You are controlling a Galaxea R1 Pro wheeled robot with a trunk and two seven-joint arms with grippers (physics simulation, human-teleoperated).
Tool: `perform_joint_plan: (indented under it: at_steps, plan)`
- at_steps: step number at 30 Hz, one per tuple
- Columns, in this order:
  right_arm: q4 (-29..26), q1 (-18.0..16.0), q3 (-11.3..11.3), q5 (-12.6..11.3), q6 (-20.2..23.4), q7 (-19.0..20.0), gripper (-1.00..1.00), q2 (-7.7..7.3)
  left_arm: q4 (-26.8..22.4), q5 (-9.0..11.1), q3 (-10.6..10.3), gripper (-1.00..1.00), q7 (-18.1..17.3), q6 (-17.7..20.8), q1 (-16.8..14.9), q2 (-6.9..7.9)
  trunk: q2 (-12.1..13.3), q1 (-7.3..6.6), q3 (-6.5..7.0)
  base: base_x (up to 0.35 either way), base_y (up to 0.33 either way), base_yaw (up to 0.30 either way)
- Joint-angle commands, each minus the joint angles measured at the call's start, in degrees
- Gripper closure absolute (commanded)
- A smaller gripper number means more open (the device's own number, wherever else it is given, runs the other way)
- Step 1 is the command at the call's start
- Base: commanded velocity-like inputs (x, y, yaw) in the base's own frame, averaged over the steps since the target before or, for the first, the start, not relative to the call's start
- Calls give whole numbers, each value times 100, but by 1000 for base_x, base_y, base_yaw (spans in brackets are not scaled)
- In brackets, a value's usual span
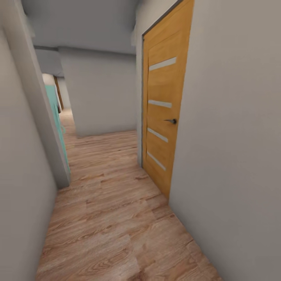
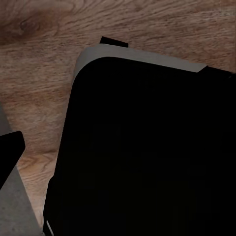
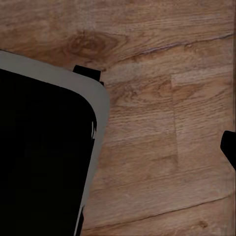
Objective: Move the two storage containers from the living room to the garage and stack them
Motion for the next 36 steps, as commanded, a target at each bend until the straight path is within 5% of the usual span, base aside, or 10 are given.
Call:
perform_joint_plan:
  at_steps: [1, 16, 25, 36]
  plan:
    - [0, -1, 45, -60, -15, -9, -100, -1, -2, 5, 31, -100, 2, -10, -1, -2, -2, 3, -5, 323, 0, 300]
    - [6, -1, 25, -78, -5, -4, -100, -1, 4, 35, 44, -100, 19, 102, -1, -2, -2, 3, -5, 322, 0, 227]
    - [11, -1, 37, -21, -11, 2, -100, -9, 2, 600, 31, -100, 9, 103, -1, -2, -2, 3, -5, 323, 0, 9]
    - [14, -1, 54, -38, 50, -14, -100, -10, 2, 637, 30, -100, 1, 101, -1, -2, -2, 3, -5, 323, 0, 23]
